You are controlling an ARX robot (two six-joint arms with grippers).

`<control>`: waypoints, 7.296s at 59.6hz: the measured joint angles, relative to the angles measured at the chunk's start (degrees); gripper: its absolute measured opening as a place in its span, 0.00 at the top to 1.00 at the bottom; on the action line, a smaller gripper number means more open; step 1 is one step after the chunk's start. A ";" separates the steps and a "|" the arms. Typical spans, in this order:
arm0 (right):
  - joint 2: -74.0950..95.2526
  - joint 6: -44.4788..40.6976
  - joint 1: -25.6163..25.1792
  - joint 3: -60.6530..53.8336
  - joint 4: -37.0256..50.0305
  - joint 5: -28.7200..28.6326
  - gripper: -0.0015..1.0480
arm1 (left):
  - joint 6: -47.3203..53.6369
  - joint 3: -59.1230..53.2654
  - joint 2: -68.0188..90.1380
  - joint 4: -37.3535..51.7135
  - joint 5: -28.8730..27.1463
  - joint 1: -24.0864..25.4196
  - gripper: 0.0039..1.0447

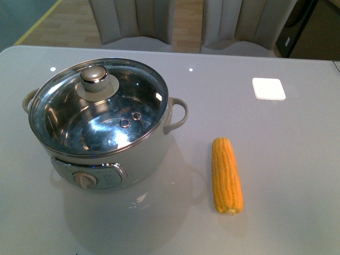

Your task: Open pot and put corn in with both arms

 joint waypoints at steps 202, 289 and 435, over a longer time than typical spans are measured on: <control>-0.02 0.00 0.00 0.00 0.00 0.00 0.09 | -5.01 45.18 120.65 49.77 -10.80 -19.47 0.60; -0.02 0.00 0.00 0.00 0.00 0.00 0.09 | 2.47 30.75 98.40 52.06 -1.22 7.76 0.60; -0.02 0.00 0.00 0.00 0.00 0.00 0.09 | 11.61 46.36 147.18 76.35 16.15 28.20 0.07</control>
